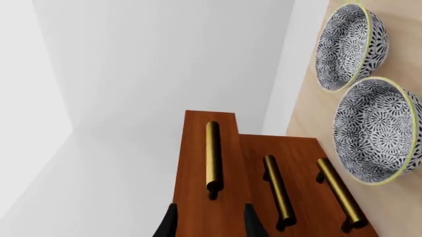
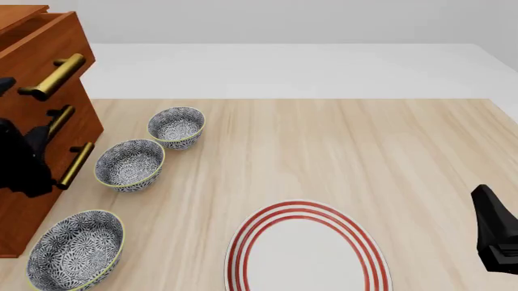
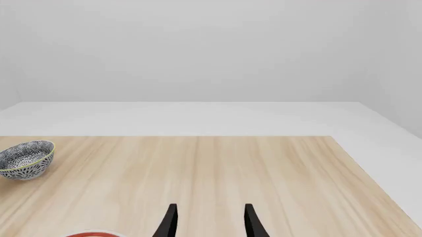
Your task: Open the top drawer of the cabinet.
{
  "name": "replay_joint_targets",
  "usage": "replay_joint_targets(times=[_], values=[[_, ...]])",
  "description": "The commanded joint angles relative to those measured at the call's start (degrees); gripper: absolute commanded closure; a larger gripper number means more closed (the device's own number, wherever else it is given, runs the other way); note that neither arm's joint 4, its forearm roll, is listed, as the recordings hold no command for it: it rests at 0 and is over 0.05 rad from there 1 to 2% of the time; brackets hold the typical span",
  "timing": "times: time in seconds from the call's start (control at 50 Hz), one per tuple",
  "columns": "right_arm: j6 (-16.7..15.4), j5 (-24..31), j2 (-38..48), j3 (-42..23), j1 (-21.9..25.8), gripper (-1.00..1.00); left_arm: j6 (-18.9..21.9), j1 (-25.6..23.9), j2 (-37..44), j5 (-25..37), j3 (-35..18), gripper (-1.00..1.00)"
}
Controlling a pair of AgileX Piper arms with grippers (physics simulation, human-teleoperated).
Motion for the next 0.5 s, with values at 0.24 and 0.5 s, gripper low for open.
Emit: replay_joint_targets(times=[0.24, 0.5], values=[[0.00, 0.00, 0.00, 0.00, 0.00, -1.00, -3.54, -3.26, -13.98, 9.33, -0.59, -1.00], [0.00, 0.00, 0.01, 0.00, 0.00, -1.00, -13.30, -5.11, -21.95, 23.24, -9.62, -1.00]])
